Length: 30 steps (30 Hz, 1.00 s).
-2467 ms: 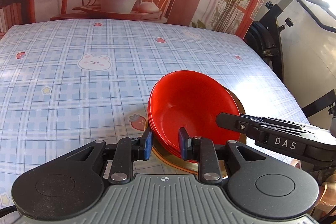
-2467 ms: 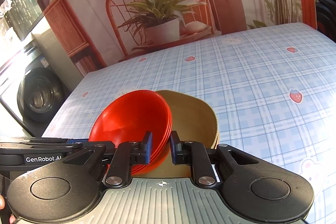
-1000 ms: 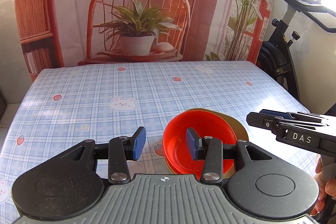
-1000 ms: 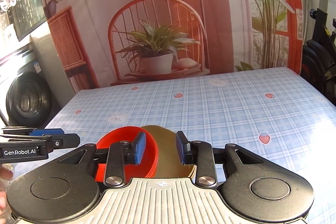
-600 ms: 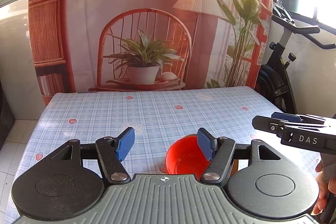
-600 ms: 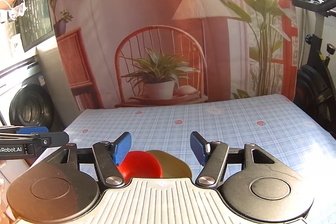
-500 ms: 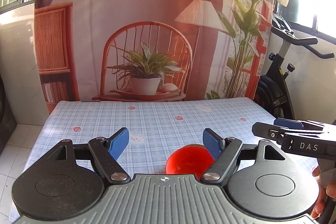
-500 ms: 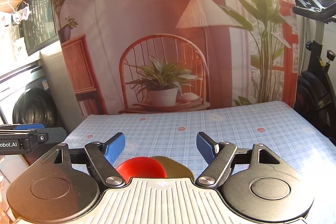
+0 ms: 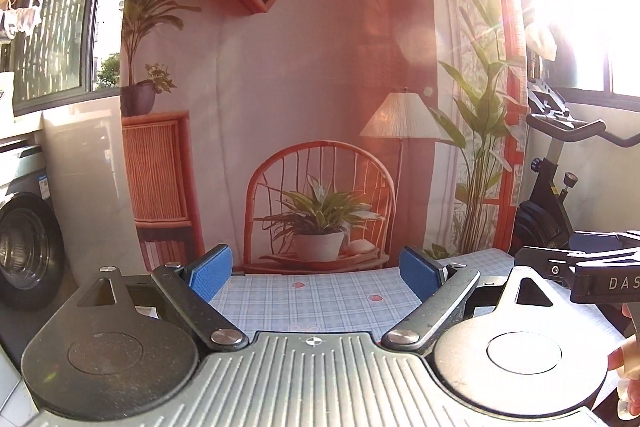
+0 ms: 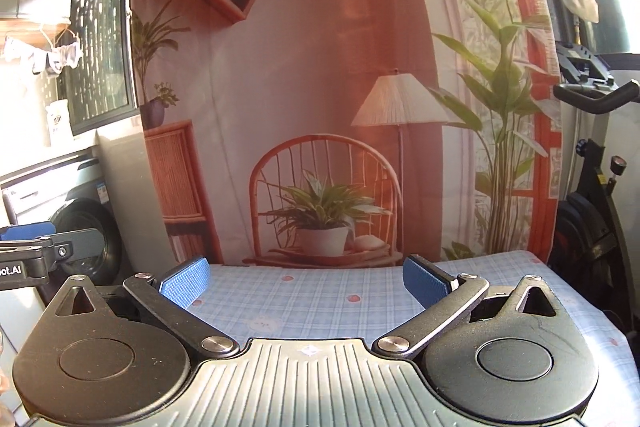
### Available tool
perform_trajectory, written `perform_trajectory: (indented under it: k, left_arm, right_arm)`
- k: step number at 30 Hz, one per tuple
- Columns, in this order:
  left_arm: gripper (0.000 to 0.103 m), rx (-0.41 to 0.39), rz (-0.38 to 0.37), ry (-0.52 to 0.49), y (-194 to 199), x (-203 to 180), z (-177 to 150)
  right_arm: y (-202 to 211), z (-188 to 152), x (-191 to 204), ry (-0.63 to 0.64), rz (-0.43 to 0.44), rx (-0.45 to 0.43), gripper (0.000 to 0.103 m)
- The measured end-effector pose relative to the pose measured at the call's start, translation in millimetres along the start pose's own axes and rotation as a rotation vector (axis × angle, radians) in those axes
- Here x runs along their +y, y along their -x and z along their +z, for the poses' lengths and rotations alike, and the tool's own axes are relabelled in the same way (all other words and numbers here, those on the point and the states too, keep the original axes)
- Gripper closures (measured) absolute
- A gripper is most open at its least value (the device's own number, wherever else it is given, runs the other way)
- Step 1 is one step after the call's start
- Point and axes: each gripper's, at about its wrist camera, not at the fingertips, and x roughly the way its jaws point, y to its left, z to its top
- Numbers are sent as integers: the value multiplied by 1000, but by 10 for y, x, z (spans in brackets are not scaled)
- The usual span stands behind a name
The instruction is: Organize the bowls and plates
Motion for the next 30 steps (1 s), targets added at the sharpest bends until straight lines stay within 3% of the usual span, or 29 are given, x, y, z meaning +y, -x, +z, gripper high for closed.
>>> perform_trajectory:
  k: [3,10,30]
  left_arm:
    - [11,-6,-22,23,101,17,78]
    - [11,-35,3,12,227,-10,160]
    - [11,-37,1,-8,278,12,178]
  right_arm:
    - [124,68,37,8,4,-23,0]
    - [290,173,109,20,-28,-58,0]
    - [357,185,98,5,-40,-71,0]
